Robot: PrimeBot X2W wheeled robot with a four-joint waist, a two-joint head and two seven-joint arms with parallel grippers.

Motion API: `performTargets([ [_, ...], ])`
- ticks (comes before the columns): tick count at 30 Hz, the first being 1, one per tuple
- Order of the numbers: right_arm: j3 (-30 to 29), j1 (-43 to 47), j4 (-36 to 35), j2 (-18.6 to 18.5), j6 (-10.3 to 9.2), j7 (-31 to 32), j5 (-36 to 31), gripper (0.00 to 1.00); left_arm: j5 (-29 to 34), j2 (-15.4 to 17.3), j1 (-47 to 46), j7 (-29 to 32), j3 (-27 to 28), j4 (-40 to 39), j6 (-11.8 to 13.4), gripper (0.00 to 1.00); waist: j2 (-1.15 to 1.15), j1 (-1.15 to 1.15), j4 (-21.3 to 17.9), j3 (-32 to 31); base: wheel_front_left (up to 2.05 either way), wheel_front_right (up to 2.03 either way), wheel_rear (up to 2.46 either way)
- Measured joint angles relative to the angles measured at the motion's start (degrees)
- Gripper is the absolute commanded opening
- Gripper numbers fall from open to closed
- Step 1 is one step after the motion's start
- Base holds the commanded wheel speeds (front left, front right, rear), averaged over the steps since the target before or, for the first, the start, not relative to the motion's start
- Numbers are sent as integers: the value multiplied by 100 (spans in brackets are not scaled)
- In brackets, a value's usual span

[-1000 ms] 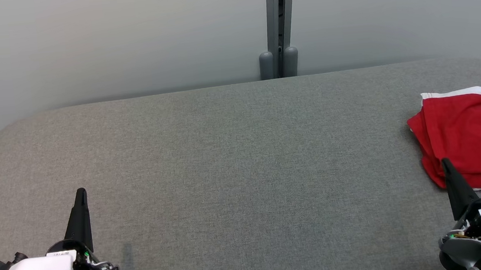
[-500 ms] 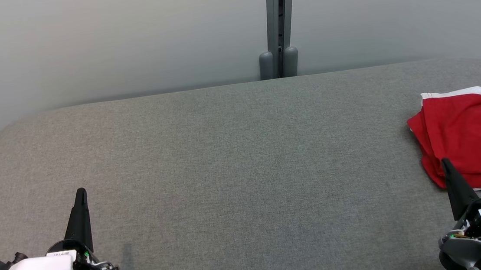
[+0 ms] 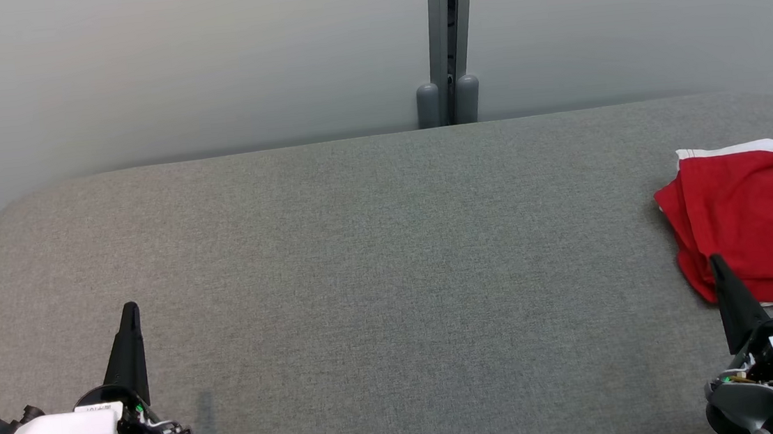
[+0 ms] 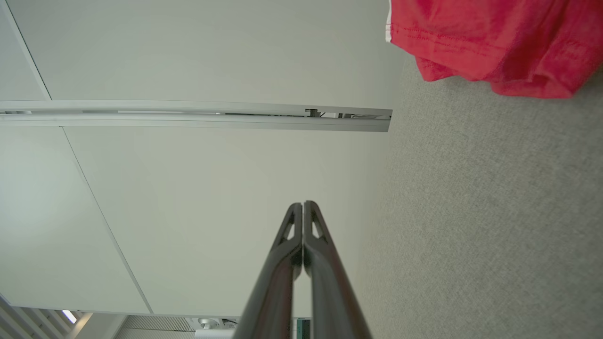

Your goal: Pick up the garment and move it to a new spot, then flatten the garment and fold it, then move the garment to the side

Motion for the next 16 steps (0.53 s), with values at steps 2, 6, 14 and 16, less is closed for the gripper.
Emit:
performTargets([
  [2,0,0,0,0,0,0,0,0,0,0,0,0,0,0,-1,0,0,0,0,0,0,0,0],
  [6,0,0,0,0,0,0,0,0,0,0,0,0,-1,0,-1,0,0,0,0,0,0,0,0],
  [14,0,0,0,0,0,0,0,0,0,0,0,0,-1,0,-1,0,0,0,0,0,0,0,0],
  [16,0,0,0,0,0,0,0,0,0,0,0,0,-1,0,0,0,0,0,0,0,0,0,0],
])
